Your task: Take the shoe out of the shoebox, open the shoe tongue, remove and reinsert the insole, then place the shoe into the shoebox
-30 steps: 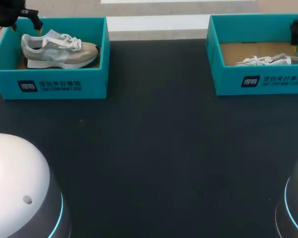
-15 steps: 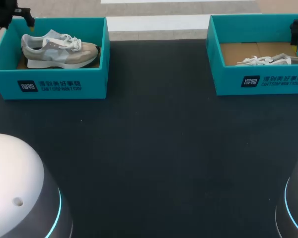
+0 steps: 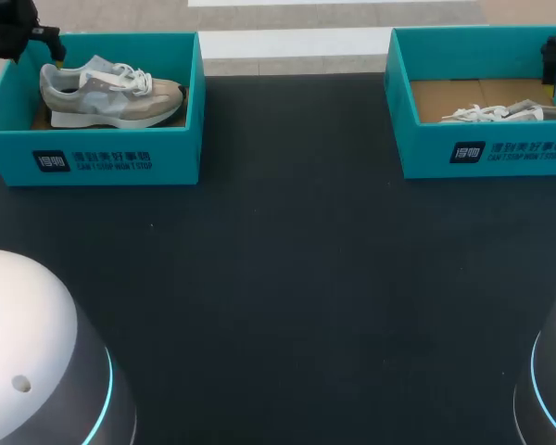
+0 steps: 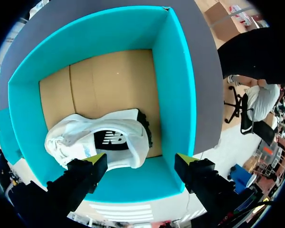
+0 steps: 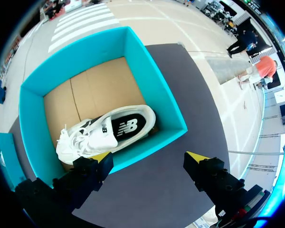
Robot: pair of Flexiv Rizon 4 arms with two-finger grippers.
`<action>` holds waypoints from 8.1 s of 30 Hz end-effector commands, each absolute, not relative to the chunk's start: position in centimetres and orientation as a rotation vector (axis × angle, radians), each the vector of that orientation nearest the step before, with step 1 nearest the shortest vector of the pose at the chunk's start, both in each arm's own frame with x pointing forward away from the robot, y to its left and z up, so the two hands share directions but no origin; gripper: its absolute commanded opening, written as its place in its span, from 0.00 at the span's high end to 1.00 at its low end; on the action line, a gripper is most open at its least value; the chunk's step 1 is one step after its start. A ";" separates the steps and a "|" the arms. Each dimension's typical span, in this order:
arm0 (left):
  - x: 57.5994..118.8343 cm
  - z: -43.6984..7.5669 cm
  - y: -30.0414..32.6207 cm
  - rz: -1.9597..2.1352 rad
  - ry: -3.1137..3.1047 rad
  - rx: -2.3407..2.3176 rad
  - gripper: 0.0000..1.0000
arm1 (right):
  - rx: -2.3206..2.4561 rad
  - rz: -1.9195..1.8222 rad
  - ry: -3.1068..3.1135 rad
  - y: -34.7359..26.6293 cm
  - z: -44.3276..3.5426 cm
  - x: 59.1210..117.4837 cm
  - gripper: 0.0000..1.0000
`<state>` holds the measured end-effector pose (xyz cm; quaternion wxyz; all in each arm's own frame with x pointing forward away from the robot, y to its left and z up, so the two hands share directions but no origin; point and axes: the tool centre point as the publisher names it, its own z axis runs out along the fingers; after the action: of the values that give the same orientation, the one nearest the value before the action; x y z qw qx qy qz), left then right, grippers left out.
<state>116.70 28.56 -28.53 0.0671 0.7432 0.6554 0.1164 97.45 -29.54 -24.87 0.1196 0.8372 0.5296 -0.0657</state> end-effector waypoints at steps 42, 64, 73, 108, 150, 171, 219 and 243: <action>119.1 -35.3 29.6 0.157 2.216 2.272 0.76 | 2.447 -0.190 1.548 -29.6 -24.9 97.4 0.00; 118.0 -30.8 30.1 0.163 2.149 2.350 1.00 | 2.447 -0.190 1.548 -29.6 -24.9 97.4 0.00; 116.8 -24.5 29.9 0.178 2.094 2.350 1.00 | 2.447 -0.190 1.548 -29.6 -24.9 97.4 0.00; 113.8 -16.6 30.0 0.218 2.040 2.312 1.00 | 2.447 -0.190 1.548 -29.6 -24.9 97.4 0.00; 88.6 -14.6 12.2 0.494 2.125 2.353 1.00 | 2.447 -0.190 1.548 -29.6 -24.9 97.4 0.00; 83.6 -16.1 6.1 0.605 2.104 2.418 1.00 | 2.447 -0.190 1.548 -29.6 -24.9 97.4 0.00; 74.8 -33.6 -8.1 0.510 2.288 2.429 1.00 | 2.447 -0.190 1.548 -29.6 -24.9 97.4 0.00; 75.1 -29.2 -6.7 0.371 2.378 2.260 0.00 | 2.447 -0.190 1.548 -29.6 -24.9 97.4 0.00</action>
<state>75.56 -8.99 -32.89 -0.1094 0.6760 0.7154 0.1387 97.46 -29.53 -24.87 0.1196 0.8371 0.5297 -0.0658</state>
